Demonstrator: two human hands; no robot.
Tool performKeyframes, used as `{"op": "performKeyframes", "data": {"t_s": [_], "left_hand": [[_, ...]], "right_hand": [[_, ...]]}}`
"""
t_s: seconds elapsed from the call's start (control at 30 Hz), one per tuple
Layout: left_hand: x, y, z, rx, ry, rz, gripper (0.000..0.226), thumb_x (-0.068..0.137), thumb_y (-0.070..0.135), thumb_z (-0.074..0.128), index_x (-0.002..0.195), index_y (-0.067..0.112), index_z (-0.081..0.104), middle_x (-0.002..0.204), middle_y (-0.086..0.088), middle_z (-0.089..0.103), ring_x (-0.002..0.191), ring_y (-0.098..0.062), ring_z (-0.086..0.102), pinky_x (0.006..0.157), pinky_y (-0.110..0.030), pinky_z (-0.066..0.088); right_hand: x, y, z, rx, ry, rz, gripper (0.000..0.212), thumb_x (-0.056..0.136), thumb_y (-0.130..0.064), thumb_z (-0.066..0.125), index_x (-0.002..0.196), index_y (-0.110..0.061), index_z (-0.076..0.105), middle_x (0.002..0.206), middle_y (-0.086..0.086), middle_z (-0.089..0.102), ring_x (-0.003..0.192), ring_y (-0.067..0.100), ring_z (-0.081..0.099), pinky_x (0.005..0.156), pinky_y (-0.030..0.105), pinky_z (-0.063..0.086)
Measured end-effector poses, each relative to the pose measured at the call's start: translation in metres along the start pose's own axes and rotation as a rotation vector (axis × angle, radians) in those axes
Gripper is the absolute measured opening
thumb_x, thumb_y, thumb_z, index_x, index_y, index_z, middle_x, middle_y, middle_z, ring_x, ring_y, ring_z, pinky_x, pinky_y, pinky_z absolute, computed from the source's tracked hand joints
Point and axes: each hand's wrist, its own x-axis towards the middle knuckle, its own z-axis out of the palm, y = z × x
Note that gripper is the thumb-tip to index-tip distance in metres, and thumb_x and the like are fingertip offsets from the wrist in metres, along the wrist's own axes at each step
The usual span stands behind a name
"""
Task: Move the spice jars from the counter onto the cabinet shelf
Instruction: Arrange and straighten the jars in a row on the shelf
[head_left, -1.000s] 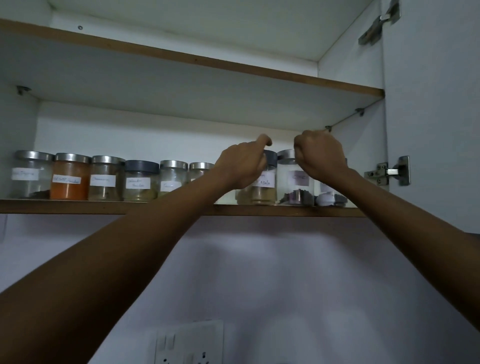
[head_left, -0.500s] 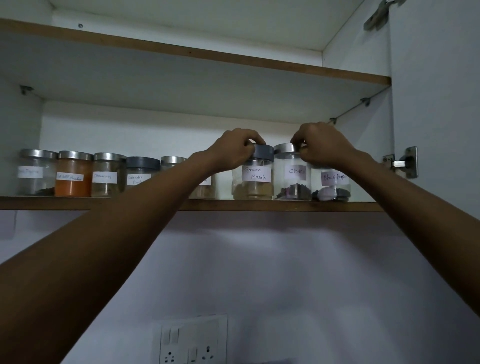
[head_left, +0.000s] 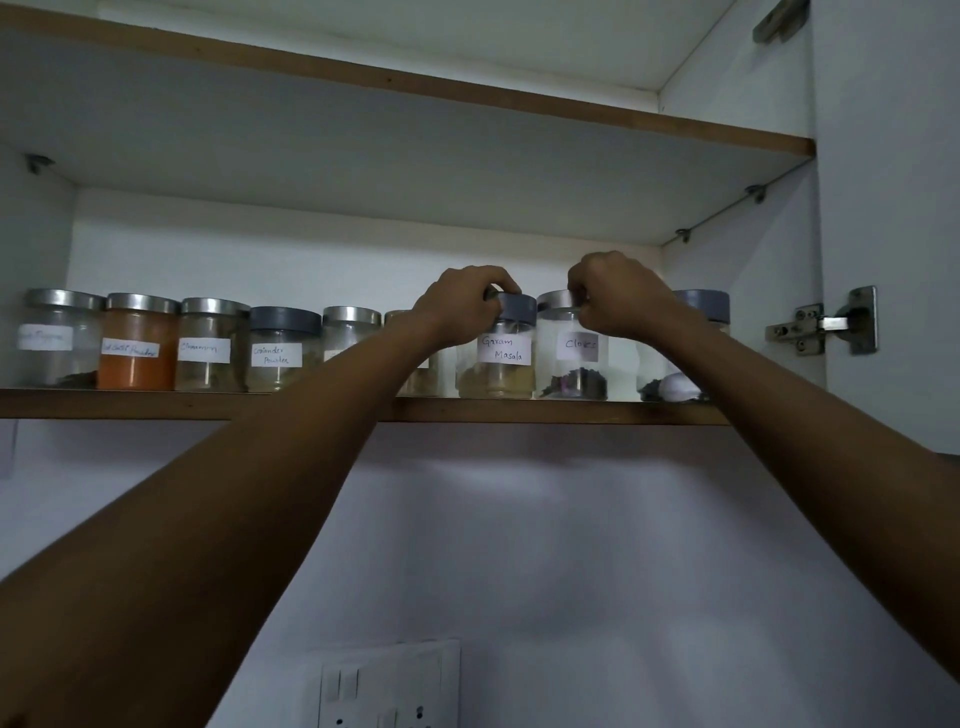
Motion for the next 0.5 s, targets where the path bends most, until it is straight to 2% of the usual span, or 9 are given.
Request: {"op": "performKeyframes", "data": {"t_s": [0.17,0.27,0.37,0.5], "left_hand": [[0.019,-0.012,0.0,0.19,-0.18,-0.039,0.031,0.096,0.01,0.041,0.123,0.011,0.054,0.129,-0.012,0.056,0.113,-0.029,0.05,0.082,-0.026,0.034],[0.028,-0.018,0.002,0.264,-0.254,-0.081,0.029,0.095,0.014,0.046,0.123,0.011,0.052,0.126,-0.013,0.056,0.112,-0.029,0.05,0.083,-0.028,0.035],[0.037,-0.025,0.008,0.305,-0.298,-0.118,0.028,0.095,0.017,0.045,0.122,0.014,0.049,0.122,-0.014,0.057,0.103,-0.028,0.05,0.089,-0.036,0.039],[0.047,-0.041,0.019,0.426,-0.306,-0.132,0.024,0.094,0.021,0.042,0.117,0.025,0.045,0.118,-0.011,0.058,0.105,-0.03,0.049,0.102,-0.044,0.033]], "right_hand": [[0.013,-0.009,0.013,-0.008,-0.042,-0.003,0.016,0.081,-0.01,0.058,0.086,0.005,0.06,0.086,0.018,0.057,0.074,0.03,0.05,0.064,0.034,0.041],[0.02,-0.015,0.021,-0.03,-0.069,-0.001,0.023,0.086,-0.02,0.057,0.088,0.002,0.058,0.085,0.015,0.051,0.074,0.028,0.045,0.065,0.031,0.035],[0.028,-0.019,0.032,-0.035,-0.114,0.013,0.022,0.088,-0.021,0.054,0.092,0.001,0.056,0.085,0.013,0.045,0.077,0.027,0.043,0.067,0.032,0.035],[0.04,-0.017,0.05,-0.017,-0.135,0.025,0.017,0.088,-0.018,0.052,0.091,-0.002,0.055,0.089,0.016,0.049,0.086,0.032,0.051,0.069,0.032,0.035]]}}
